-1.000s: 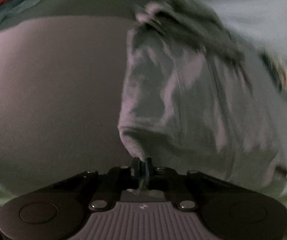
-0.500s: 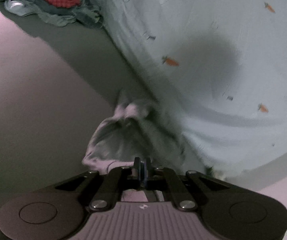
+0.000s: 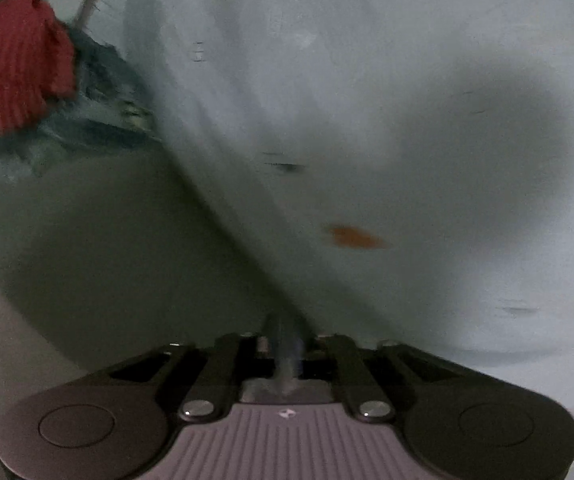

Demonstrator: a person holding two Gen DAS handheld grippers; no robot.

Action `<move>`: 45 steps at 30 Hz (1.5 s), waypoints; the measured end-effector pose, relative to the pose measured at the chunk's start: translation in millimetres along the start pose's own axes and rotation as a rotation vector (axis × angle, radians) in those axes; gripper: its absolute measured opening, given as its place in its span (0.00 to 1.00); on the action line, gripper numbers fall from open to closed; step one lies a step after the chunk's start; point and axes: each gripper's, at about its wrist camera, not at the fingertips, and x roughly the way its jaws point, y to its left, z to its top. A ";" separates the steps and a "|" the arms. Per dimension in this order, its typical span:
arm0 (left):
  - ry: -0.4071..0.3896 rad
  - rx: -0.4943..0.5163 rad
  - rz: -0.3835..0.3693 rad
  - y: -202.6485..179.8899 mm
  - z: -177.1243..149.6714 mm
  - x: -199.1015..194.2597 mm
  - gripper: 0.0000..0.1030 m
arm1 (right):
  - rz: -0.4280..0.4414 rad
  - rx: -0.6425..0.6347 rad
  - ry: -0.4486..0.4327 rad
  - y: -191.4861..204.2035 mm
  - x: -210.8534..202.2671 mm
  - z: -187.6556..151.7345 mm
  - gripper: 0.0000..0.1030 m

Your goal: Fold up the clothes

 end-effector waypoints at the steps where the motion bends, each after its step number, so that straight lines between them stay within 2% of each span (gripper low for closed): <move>1: 0.002 0.046 0.046 -1.7 5.4 13.6 0.26 | -0.030 -0.023 0.006 2.9 12.2 -0.7 0.55; 2: 0.006 0.091 0.077 -2.4 6.8 23.0 0.30 | -0.039 -0.038 0.013 3.5 19.5 -4.3 0.56; 3: 0.017 0.135 0.091 -1.7 4.2 29.2 0.41 | -0.049 -0.050 0.029 2.5 24.5 -11.3 0.60; 4: 0.039 0.172 0.096 -0.4 -1.3 34.2 0.47 | -0.066 -0.060 0.055 0.5 28.3 -20.4 0.70; 6: 0.112 0.243 0.087 2.4 -18.3 44.0 0.63 | -0.091 -0.078 0.132 -6.4 34.1 -45.3 0.77; 9: 0.251 0.349 0.067 4.4 -51.9 59.8 0.74 | -0.124 -0.094 0.285 -18.2 44.7 -88.9 0.77; 12: 0.335 0.385 0.053 8.7 -80.7 70.8 0.74 | -0.116 -0.052 0.391 -29.1 50.2 -119.7 0.77; 15: 0.330 0.362 0.036 13.8 -92.8 71.4 0.75 | -0.060 -0.038 0.382 -38.2 49.5 -127.3 0.78; 19: 0.355 0.296 -0.006 22.6 -84.9 71.7 0.76 | 0.015 0.000 0.410 -56.2 61.0 -121.1 0.79; 23: 0.383 0.243 -0.083 30.8 -79.0 71.2 0.87 | 0.061 -0.012 0.438 -63.8 72.7 -122.4 0.81; 26: 0.424 0.223 -0.131 33.0 -80.1 75.1 0.89 | 0.093 0.004 0.463 -65.3 75.6 -122.8 0.82; 29: 0.458 0.214 -0.167 30.7 -83.0 80.8 0.90 | 0.103 0.000 0.473 -62.0 80.7 -124.1 0.85; 34: 0.491 0.216 -0.197 24.4 -90.9 94.0 0.97 | 0.113 -0.019 0.477 -57.8 78.5 -125.2 0.88; 37: 0.521 0.258 -0.159 18.8 -97.3 110.9 1.00 | 0.131 -0.032 0.480 -58.2 80.8 -125.0 0.88; 42: 0.528 0.402 -0.126 -3.9 -102.9 121.9 1.00 | 0.192 -0.038 0.504 -62.9 87.7 -119.9 0.87; 45: 0.535 0.478 -0.131 -15.4 -108.5 126.2 1.00 | 0.227 -0.051 0.515 -61.9 92.5 -117.1 0.84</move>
